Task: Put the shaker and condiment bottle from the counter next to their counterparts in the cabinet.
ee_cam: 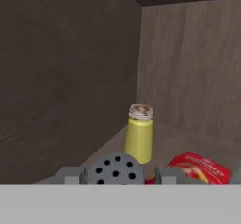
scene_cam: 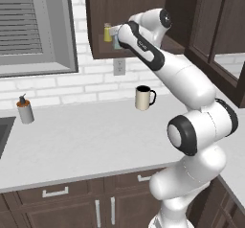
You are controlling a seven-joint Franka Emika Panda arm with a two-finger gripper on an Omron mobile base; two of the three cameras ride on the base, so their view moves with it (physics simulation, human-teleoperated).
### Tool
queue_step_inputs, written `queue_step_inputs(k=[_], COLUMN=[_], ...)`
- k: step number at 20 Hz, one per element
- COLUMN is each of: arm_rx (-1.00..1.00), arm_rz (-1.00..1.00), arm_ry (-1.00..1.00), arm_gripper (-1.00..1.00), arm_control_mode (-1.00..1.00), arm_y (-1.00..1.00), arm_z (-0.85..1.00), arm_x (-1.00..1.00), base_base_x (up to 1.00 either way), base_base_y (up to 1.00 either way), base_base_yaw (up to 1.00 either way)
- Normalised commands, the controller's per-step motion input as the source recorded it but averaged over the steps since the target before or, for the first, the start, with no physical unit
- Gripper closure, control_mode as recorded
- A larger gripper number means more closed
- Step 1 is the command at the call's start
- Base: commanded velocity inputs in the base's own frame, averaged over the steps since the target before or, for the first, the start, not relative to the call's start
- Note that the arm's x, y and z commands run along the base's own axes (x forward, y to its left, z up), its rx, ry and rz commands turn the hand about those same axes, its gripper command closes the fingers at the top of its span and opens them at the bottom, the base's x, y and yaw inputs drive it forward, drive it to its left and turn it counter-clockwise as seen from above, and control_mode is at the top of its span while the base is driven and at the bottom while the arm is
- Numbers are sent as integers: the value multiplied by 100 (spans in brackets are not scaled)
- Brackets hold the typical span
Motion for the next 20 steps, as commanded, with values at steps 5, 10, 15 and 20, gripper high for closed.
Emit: queue_step_inputs(k=[5, 10, 15, 20], arm_rx=[3, 3, 3, 1], arm_rz=[9, 9, 9, 0], arm_ry=[0, 0, 0, 0], arm_gripper=[-100, -100, -100, -100], arm_control_mode=[-100, -100, -100, -100], arm_y=[0, 0, -1, 0], arm_z=[-9, -6, 0, 0], arm_x=[-3, -5, -33, -59], base_base_x=[0, 0, 0, 0], base_base_y=[0, 0, 0, 0], base_base_yaw=[0, 0, 0, 0])
